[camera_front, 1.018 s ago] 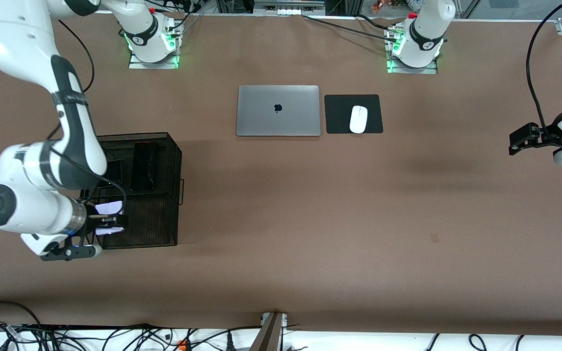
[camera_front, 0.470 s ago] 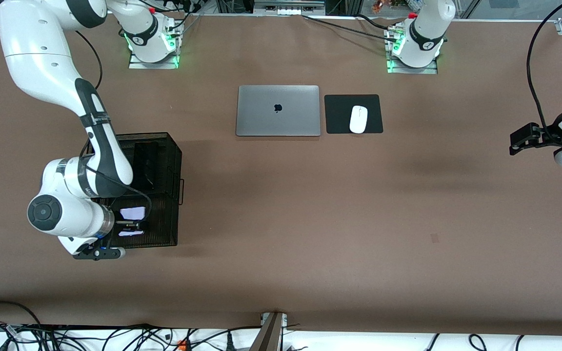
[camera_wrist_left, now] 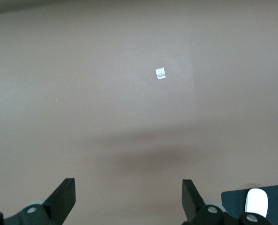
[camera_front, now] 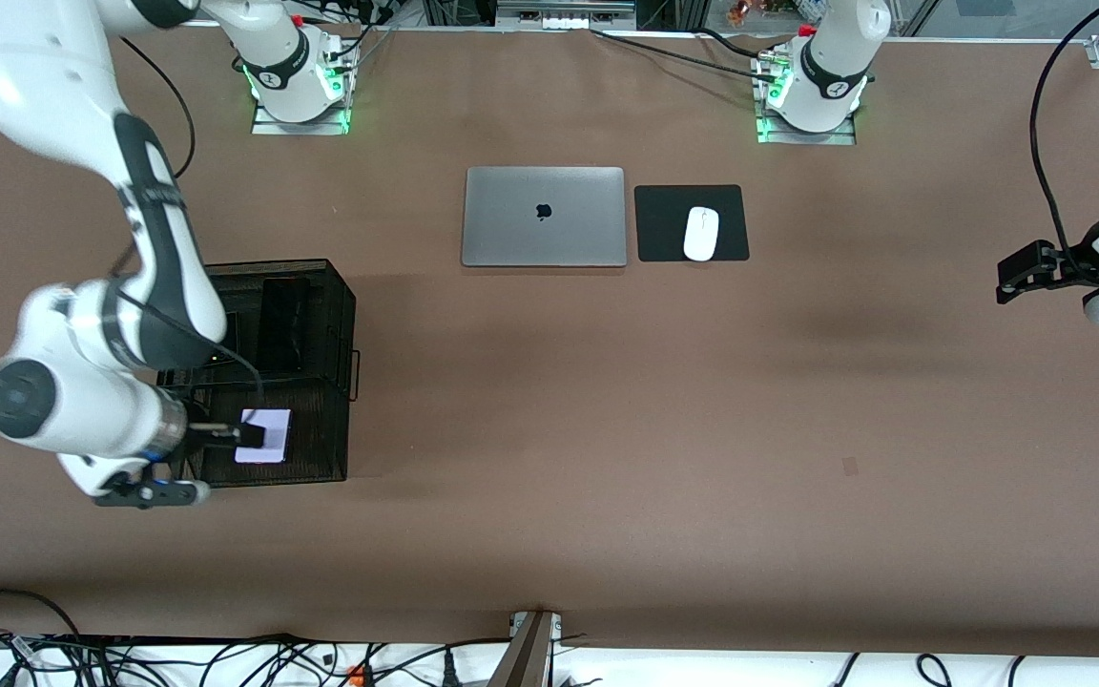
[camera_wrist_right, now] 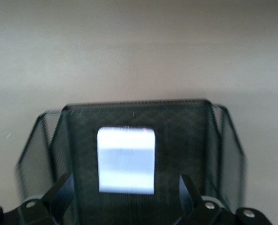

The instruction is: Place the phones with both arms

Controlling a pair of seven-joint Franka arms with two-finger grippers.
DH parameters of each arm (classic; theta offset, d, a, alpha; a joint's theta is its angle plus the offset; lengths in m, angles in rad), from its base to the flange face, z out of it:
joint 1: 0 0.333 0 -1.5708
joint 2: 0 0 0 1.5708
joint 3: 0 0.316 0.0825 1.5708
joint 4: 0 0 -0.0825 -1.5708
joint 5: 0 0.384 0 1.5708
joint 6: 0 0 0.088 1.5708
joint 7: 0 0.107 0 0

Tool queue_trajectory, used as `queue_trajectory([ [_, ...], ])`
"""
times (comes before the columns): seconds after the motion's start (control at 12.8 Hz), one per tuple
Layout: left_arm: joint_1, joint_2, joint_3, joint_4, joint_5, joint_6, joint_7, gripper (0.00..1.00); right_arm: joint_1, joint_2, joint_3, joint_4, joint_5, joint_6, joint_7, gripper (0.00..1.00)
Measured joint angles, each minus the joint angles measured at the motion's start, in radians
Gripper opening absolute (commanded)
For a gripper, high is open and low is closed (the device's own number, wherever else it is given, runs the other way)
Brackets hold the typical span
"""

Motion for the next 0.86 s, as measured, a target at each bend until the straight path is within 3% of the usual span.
queue_trajectory([
  [0.16,0.000,0.000,0.000,0.000,0.000,-0.001,0.000,1.00,0.000,-0.118,-0.003,-0.005,0.000,-0.164,0.002,1.00],
  [0.31,0.001,0.000,0.000,0.003,0.000,-0.023,0.000,1.00,-0.002,-0.247,-0.035,-0.066,0.000,-0.235,0.002,1.00],
  [0.63,-0.001,-0.001,-0.009,0.040,0.000,-0.060,0.000,1.00,-0.011,-0.520,-0.135,-0.336,0.001,-0.240,0.000,1.00],
  [0.86,-0.001,-0.001,-0.010,0.046,0.000,-0.063,0.000,1.00,-0.012,-0.635,-0.180,-0.437,0.001,-0.237,-0.001,1.00],
])
